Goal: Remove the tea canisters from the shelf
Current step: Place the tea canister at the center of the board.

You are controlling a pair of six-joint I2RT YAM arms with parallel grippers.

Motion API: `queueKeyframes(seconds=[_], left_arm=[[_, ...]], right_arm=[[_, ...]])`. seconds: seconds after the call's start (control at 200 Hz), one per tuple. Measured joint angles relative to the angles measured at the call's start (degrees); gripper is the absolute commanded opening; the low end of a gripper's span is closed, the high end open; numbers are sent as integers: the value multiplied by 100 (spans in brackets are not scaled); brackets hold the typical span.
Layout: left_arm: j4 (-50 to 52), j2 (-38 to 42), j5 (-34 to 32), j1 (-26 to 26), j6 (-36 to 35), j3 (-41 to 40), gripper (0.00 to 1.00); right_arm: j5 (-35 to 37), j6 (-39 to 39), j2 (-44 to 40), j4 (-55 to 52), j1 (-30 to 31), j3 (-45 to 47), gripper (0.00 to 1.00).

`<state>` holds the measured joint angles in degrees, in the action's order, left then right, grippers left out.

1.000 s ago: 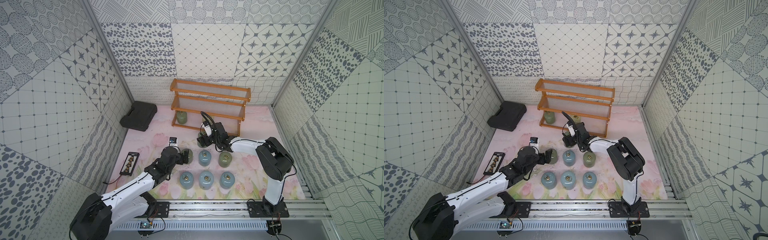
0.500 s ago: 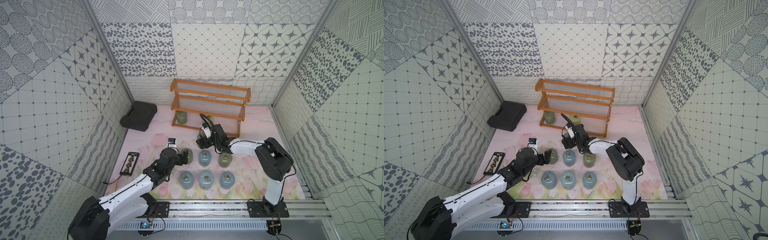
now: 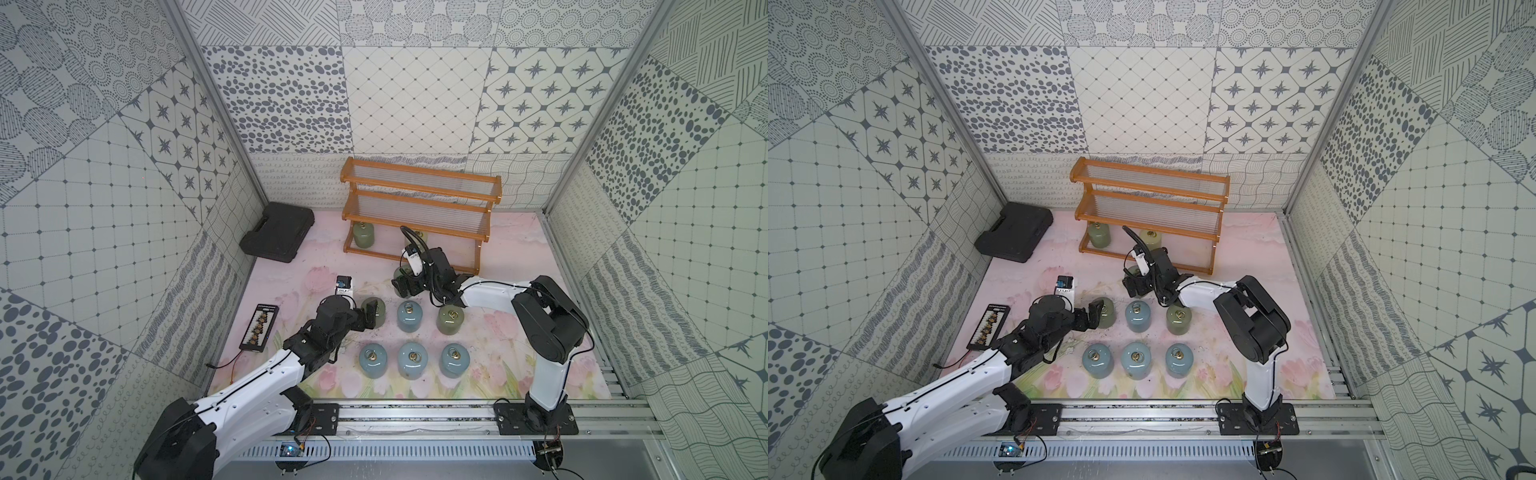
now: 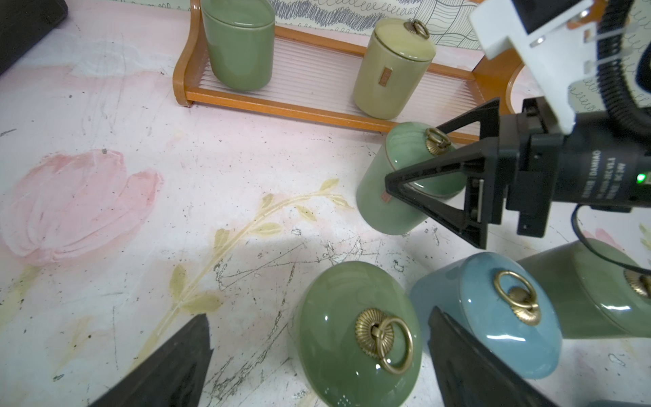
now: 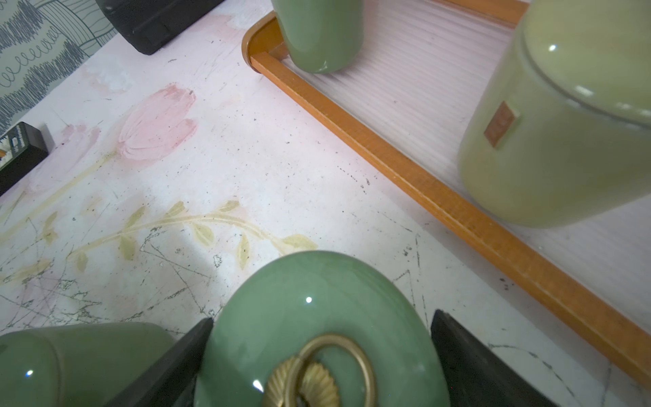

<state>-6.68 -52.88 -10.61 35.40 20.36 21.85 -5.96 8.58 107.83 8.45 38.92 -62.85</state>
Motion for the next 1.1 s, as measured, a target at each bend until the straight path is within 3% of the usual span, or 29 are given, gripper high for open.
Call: queueKeyframes(seconds=[0.25, 0.42, 0.785, 1.096], left_arm=[[35, -107, 354, -306, -146, 280, 100], [142, -623, 713, -737, -361, 859, 100], [341, -2874, 1287, -1554, -839, 2870, 100], [210, -4750, 1438, -1683, -1134, 4312, 100]], right_arm=[[-2, -9, -343, -96, 0, 0, 99], [-2, -7, -802, -164, -9, 0, 99], [227, 118, -2470, -293, -83, 874, 99], [765, 269, -3915, -841, -205, 2050, 99]])
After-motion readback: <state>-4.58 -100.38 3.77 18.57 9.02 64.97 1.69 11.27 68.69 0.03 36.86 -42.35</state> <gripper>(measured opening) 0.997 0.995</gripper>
